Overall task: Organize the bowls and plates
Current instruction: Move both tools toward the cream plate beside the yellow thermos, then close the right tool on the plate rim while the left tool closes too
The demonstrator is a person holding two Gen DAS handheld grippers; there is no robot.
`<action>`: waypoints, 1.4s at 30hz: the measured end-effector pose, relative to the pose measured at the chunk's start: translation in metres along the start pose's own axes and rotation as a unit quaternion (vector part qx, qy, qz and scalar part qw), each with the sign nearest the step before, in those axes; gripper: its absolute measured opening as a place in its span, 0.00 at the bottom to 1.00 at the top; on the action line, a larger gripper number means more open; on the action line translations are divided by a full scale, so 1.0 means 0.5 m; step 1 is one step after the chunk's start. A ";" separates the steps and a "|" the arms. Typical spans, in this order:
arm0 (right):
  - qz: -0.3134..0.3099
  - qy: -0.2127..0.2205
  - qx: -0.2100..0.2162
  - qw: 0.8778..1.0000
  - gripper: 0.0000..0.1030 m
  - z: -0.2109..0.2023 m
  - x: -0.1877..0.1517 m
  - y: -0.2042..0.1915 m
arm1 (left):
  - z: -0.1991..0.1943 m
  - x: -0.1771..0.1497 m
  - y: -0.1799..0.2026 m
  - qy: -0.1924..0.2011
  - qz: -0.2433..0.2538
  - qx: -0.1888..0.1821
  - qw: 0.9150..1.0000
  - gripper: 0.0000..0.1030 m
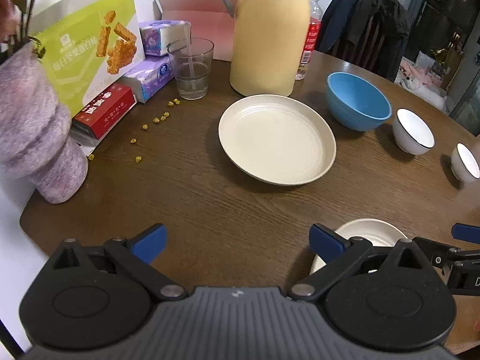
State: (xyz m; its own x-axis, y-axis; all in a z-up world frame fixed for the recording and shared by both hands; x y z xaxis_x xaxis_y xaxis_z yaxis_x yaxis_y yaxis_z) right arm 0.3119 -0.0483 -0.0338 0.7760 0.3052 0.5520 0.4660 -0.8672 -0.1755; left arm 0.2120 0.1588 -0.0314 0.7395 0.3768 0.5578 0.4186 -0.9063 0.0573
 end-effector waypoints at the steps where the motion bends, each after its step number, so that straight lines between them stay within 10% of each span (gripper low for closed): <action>1: 0.001 -0.002 0.000 1.000 1.00 0.009 0.006 -0.003 | 0.010 0.007 -0.002 -0.002 0.001 0.001 1.000 1.00; 27: 0.048 -0.029 -0.034 0.998 1.00 0.272 0.187 -0.004 | 0.242 0.201 -0.026 -0.006 -0.004 0.036 0.999 1.00; 42: 0.071 -0.049 -0.044 0.995 0.75 0.371 0.220 -0.002 | 0.357 0.242 -0.064 -0.038 -0.035 0.054 0.997 0.85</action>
State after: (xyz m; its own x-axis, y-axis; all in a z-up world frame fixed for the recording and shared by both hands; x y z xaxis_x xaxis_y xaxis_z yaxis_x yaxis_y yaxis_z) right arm 0.4754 0.0589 -0.1240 0.8707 0.2102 0.4447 0.3130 -0.9341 -0.1714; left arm 0.3823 0.2677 -0.1134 0.7433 0.4550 0.4903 0.5211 -0.8535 0.0020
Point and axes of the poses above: each gripper's, at about its wrist camera, not at the fingertips, and z roughly the way its jaws point, y to its right, x to its top, the point moved 2 cm from there along z, roughly the way its jaws point, and after that the axes turned 2 degrees about y, right-handed, at the moved point
